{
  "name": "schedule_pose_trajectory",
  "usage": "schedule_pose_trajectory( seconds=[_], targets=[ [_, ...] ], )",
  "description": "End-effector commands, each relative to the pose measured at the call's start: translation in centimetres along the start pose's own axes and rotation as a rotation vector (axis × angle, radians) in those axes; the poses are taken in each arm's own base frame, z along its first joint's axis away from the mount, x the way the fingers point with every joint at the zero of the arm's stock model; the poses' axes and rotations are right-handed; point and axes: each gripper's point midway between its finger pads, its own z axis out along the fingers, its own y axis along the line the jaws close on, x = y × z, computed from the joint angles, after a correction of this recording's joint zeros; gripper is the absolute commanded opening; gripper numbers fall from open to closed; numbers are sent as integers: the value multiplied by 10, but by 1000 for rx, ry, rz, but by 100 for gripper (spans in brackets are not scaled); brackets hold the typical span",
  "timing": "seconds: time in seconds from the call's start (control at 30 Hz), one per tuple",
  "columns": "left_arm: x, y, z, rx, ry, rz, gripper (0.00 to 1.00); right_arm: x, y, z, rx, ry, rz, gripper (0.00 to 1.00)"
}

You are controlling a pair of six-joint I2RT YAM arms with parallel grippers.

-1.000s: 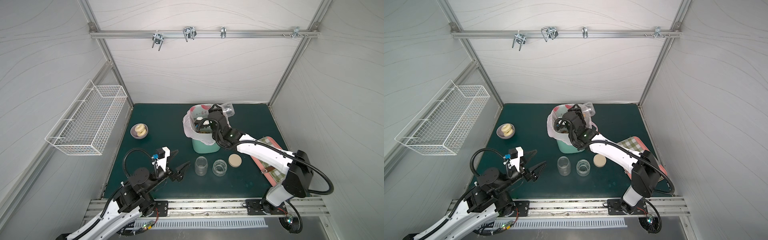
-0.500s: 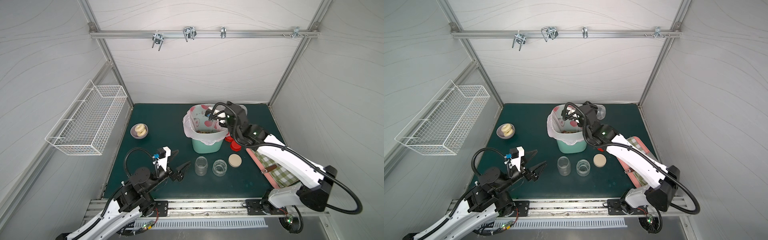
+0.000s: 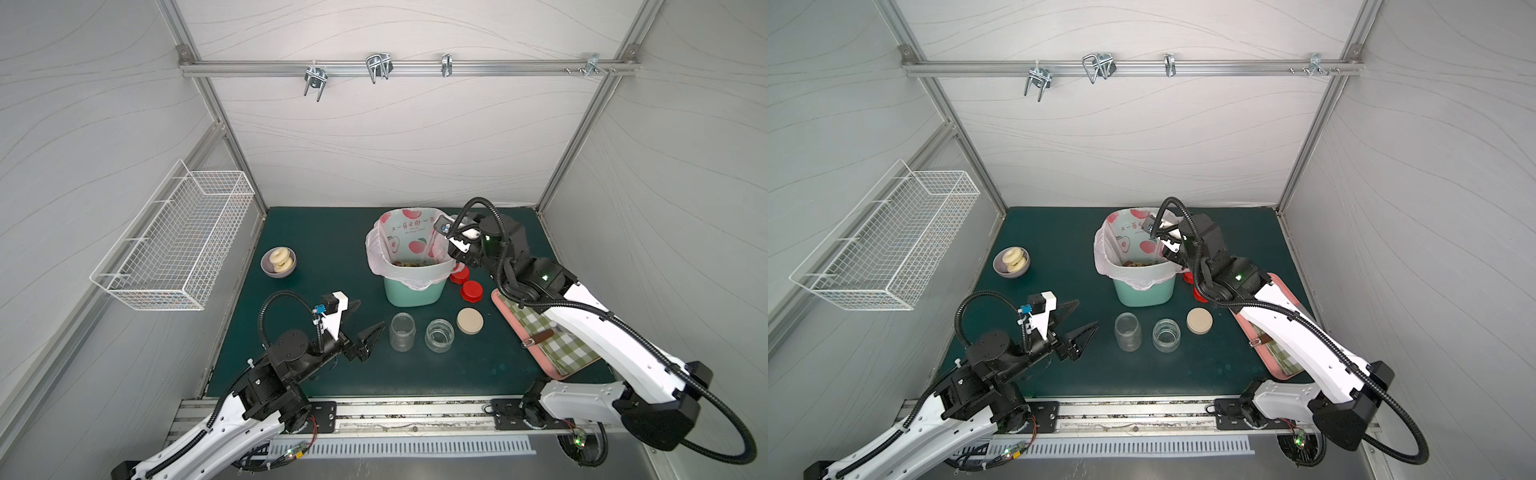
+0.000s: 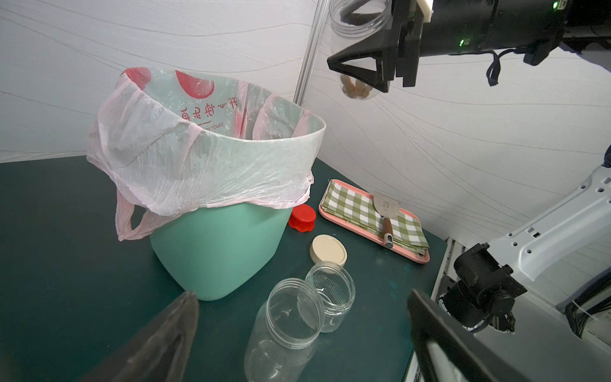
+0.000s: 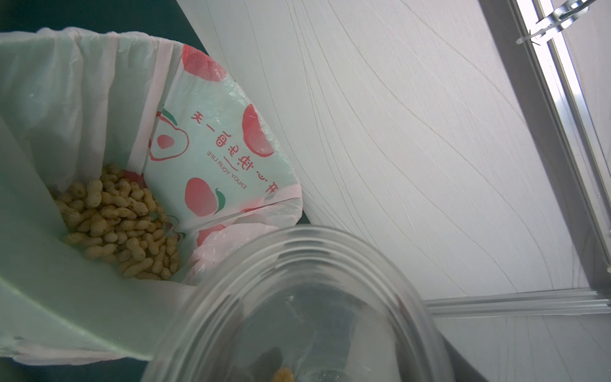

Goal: Empty moldy peanuts from jars
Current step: Pour the moldy peanuts from the jar into the trash bin.

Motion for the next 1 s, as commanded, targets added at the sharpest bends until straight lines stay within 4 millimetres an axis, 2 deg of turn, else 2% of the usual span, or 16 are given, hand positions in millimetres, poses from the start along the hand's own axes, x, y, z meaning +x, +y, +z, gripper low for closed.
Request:
schedule_pose_trajectory(
  seconds=[0.0,0.3,0.63,0.8,0.97],
  targets=[
    [-22,-3,-2,3,-76,-2,99,-4,-4,-4,4,-34,41,1],
    [-22,7,-3,-49,-88,-7,99,1,8,3,-19,-28,67,0],
    [-19,46,-5,-276,-79,-68,99,-2,17,17,-27,-34,27,0],
    [-6,73,0,-405,-43,-126,99,-1,16,24,2,-11,-23,0],
    [-2,86,-1,-446,-49,-177,99,-1,13,30,37,27,-90,0]
  ],
)
